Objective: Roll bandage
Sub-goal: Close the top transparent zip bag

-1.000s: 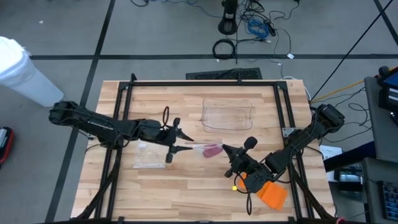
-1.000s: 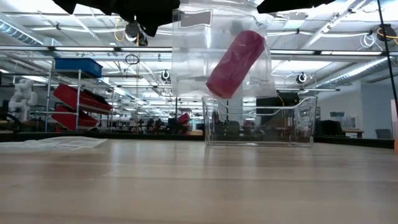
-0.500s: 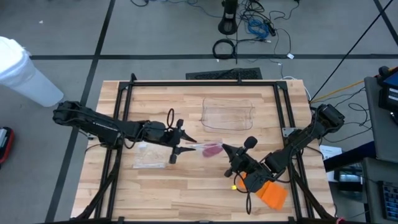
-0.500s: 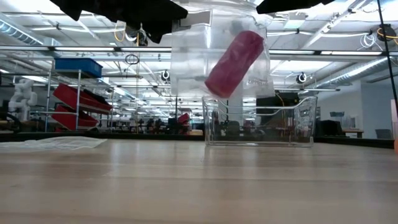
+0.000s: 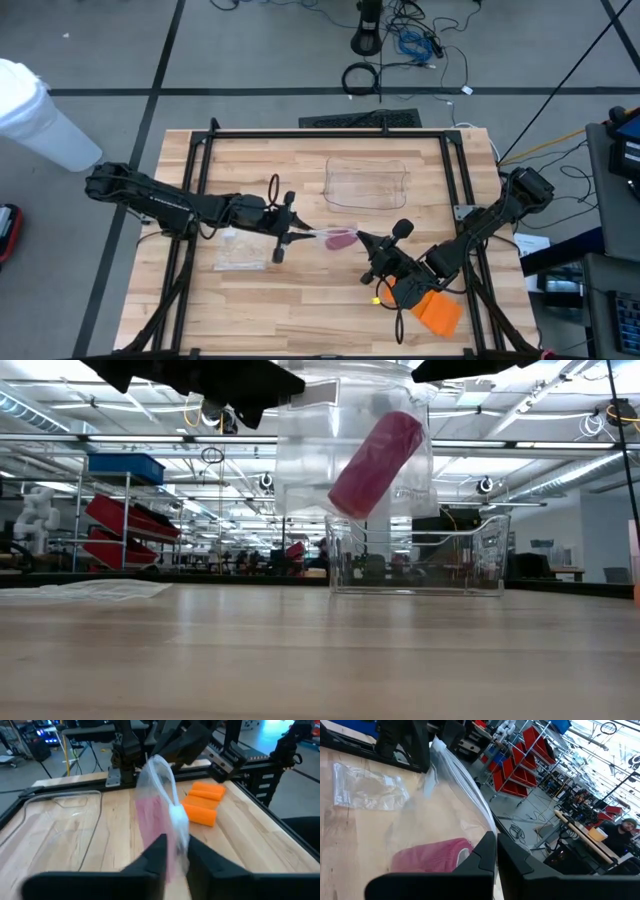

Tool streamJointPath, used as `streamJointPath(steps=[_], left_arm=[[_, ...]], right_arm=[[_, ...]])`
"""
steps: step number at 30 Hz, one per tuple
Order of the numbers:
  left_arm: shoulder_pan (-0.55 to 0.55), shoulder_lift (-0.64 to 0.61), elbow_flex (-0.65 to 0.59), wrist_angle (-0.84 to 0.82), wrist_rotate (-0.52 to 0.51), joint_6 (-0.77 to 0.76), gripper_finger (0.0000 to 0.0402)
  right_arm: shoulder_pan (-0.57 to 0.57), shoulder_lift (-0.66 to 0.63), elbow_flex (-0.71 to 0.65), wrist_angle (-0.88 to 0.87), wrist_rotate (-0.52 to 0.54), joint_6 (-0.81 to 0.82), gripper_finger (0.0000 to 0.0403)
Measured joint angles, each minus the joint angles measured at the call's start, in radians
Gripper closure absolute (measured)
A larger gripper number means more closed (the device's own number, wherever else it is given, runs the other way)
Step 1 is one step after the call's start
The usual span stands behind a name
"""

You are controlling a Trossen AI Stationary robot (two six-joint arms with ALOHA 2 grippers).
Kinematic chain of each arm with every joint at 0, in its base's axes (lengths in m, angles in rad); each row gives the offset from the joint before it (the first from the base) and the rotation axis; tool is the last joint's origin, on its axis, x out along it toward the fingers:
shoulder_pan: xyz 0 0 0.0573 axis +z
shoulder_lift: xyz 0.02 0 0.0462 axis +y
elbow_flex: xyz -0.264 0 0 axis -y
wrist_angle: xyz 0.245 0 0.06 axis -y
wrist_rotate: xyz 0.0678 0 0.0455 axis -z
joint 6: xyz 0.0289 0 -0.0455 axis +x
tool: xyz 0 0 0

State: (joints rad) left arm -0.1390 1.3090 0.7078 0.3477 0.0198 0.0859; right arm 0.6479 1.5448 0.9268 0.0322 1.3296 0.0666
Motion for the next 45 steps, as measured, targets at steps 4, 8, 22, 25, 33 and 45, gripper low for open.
streamJointPath(steps=[4,8,22,25,33,45], left_arm=[[0.000,0.000,0.000,-0.015,0.038,-0.001,0.0394],[0.000,0.000,0.000,-0.025,0.050,0.000,0.0398],[0.001,0.000,0.000,-0.105,0.023,-0.054,0.0400],[0.001,0.000,0.000,-0.108,0.020,-0.054,0.0401],[0.002,0.000,0.000,-0.095,0.018,-0.052,0.0401],[0.002,0.000,0.000,-0.082,-0.055,-0.097,0.0401]], right_arm=[[0.000,0.000,0.000,0.000,-0.001,0.000,0.0403],[-0.003,0.000,0.000,-0.001,-0.071,0.000,0.0403],[-0.022,0.000,0.000,0.010,-0.256,0.228,0.0303],[-0.023,-0.002,0.019,-0.003,-0.305,0.289,0.0268],[-0.123,-0.004,0.191,-0.072,-0.552,0.195,0.0246],[-0.301,0.013,0.302,-0.147,-0.815,0.124,0.0256]])
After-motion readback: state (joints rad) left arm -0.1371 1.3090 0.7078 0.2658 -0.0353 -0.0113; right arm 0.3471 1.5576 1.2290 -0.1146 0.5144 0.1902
